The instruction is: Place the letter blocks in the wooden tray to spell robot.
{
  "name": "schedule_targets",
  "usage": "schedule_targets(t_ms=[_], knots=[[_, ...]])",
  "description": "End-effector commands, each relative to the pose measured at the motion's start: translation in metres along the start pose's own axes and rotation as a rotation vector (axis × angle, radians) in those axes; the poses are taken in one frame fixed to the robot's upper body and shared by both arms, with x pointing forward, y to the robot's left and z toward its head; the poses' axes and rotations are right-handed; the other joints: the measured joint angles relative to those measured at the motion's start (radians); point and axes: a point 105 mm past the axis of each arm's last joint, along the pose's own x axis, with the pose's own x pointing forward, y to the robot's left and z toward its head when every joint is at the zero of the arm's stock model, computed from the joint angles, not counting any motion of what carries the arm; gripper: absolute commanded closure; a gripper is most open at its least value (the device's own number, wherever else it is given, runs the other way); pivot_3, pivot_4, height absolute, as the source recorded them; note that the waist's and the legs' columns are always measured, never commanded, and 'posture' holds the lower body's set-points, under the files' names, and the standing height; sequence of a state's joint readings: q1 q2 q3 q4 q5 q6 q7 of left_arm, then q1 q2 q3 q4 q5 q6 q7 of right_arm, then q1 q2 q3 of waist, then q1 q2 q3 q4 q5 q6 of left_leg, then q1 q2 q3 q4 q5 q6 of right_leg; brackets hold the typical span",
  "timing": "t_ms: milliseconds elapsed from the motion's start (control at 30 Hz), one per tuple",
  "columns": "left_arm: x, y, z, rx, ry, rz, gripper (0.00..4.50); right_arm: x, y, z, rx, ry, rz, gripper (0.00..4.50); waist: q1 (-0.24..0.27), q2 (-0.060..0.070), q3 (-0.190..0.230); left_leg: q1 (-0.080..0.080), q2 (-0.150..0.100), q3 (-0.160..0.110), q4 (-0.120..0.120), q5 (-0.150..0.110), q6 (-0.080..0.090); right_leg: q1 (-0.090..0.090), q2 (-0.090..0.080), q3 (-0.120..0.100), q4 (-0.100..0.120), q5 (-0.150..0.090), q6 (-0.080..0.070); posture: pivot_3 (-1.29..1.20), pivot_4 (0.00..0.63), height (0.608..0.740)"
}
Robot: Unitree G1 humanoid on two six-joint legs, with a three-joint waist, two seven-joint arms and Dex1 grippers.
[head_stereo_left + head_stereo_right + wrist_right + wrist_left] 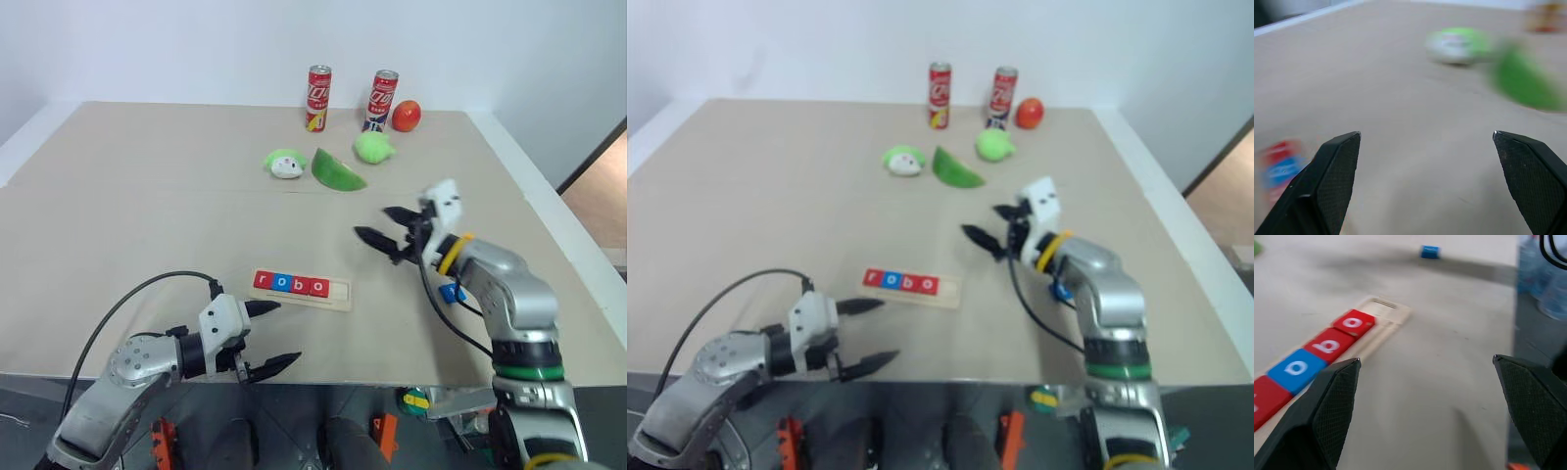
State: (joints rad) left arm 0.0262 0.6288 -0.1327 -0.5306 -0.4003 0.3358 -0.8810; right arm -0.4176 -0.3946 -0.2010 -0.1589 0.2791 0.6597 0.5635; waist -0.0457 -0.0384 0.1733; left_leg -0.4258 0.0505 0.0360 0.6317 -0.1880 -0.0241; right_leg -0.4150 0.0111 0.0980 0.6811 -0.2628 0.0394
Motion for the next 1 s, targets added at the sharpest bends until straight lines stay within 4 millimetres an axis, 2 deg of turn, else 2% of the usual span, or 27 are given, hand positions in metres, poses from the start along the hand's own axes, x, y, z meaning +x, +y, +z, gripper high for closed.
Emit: schedule_targets(t_ms=[33, 167, 300, 533, 733, 767, 1000], knots=[[0.001, -0.002, 0.011, 0.033, -0.025, -0.068, 0.0, -0.026, -0.005, 0.013, -0.091, -0.083, -0.255, 0.03, -0.003, 0.001, 0.0, -0.001, 0.0, 0.0, 0.0, 0.0, 0.0, -0.001, 0.0, 0.0, 0.0, 0.0, 0.0, 0.0, 0.15, 0.74], [0.005, 0.0, 0.013, 0.046, -0.033, -0.087, 0.0, -0.042, -0.008, -0.002, -0.086, -0.066, -0.4, 0.03, -0.012, 0.002, 0.0, -0.002, 0.002, 0.002, 0.0, 0.0, 0.0, -0.005, 0.002, 0.003, 0.001, 0.002, 0.0, 0.0, 0.15, 0.74], [0.007, 0.001, 0.013, 0.05, -0.035, -0.099, 0.0, -0.058, -0.019, -0.02, -0.07, -0.019, -0.498, 0.03, -0.012, 0.002, 0.0, -0.002, 0.001, 0.002, 0.001, 0.001, 0.0, -0.004, 0.001, 0.002, 0.001, 0.002, 0.0, 0.0, 0.15, 0.74], [0.009, 0.001, 0.012, 0.056, -0.033, -0.106, 0.0, -0.077, -0.029, -0.069, -0.029, 0.122, -0.549, 0.03, -0.011, 0.001, -0.001, -0.002, 0.001, 0.002, 0.001, 0.001, 0.0, -0.003, 0.001, 0.002, 0.001, 0.002, 0.0, 0.0, 0.15, 0.74], [0.009, 0.001, 0.011, 0.054, -0.03, -0.103, 0.0, -0.083, -0.025, -0.082, 0.061, 0.127, -0.58, 0.03, -0.011, 0.002, -0.001, 0.0, 0.001, 0.001, 0.001, 0.001, 0.0, -0.002, 0.001, 0.002, 0.001, 0.002, -0.001, 0.0, 0.15, 0.74], [0.009, 0.001, 0.011, 0.053, -0.03, -0.102, 0.0, -0.083, -0.024, -0.083, 0.07, 0.126, -0.587, 0.57, -0.011, 0.002, -0.002, 0.0, 0.002, 0.001, 0.001, 0.001, 0.0, -0.002, 0.002, 0.002, 0.001, 0.002, -0.001, 0.0, 0.15, 0.74], [0.009, 0.0, 0.01, 0.045, -0.031, -0.094, 0.0, -0.078, -0.005, -0.088, 0.159, 0.122, -0.601, 2.9, -0.011, 0.0, -0.003, 0.0, 0.001, 0.001, 0.001, 0.001, 0.0, -0.001, 0.001, 0.002, 0.001, 0.0, -0.004, 0.0, 0.15, 0.74]])
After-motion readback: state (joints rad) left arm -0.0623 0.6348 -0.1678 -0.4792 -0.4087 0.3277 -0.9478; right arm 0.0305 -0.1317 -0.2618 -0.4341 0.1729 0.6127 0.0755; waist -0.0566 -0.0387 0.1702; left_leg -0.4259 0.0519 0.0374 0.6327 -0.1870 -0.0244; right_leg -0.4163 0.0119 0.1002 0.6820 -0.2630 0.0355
